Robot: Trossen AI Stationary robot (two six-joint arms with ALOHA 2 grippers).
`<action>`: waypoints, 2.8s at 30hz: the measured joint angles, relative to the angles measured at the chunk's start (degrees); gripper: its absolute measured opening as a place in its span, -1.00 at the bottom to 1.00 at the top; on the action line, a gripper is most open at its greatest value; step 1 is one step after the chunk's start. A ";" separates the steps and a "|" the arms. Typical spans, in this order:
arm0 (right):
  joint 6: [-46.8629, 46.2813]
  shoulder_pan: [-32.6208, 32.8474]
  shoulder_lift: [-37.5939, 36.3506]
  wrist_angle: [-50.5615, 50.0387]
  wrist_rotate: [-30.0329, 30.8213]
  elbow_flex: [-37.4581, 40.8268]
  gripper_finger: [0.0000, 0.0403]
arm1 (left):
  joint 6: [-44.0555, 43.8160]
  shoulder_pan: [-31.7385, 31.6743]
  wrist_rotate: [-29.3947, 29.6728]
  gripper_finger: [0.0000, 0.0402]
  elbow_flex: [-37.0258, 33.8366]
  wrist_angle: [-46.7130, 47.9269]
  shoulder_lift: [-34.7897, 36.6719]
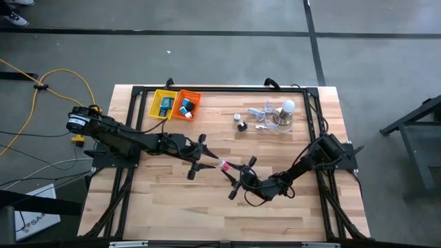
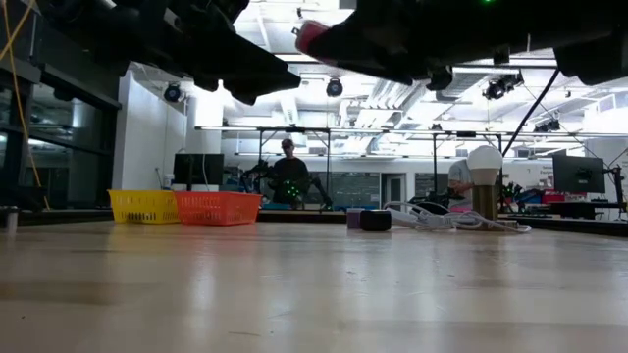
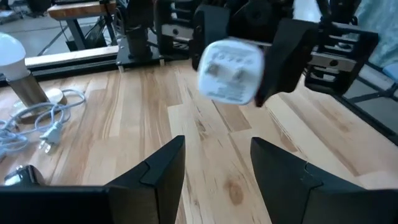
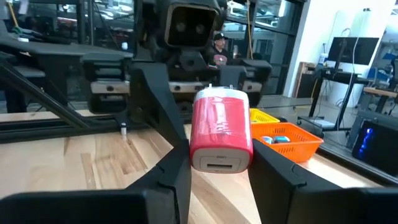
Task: Pick & Place Office items
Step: Put the pink adapter into the orange basket
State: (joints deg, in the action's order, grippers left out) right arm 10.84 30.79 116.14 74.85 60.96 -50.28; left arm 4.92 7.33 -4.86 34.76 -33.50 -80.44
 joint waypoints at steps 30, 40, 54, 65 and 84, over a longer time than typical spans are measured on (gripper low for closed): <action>0.98 0.76 0.00 -0.03 0.13 -0.92 -0.42 | -0.84 -0.02 -2.86 -0.12 0.00 0.00 0.00; 0.82 0.76 0.00 -0.04 -0.03 -0.92 -0.42 | -0.84 -0.02 -2.97 -0.12 0.00 0.00 0.00; 0.80 0.74 0.00 -0.04 -1.09 -0.92 -0.42 | -0.84 -0.02 -3.15 -0.12 0.00 0.00 0.00; 0.80 0.74 0.00 -0.04 -1.13 -0.92 -0.42 | -0.82 -0.02 -3.13 -0.12 0.00 -0.17 0.00; 0.80 0.71 0.00 -0.55 -3.81 -0.90 -0.42 | -0.40 -0.01 -3.04 -0.12 -0.02 -2.90 0.00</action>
State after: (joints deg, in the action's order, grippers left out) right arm 11.64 31.51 116.14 74.30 57.14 -51.18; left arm 4.51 7.32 -7.90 34.74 -36.40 -80.44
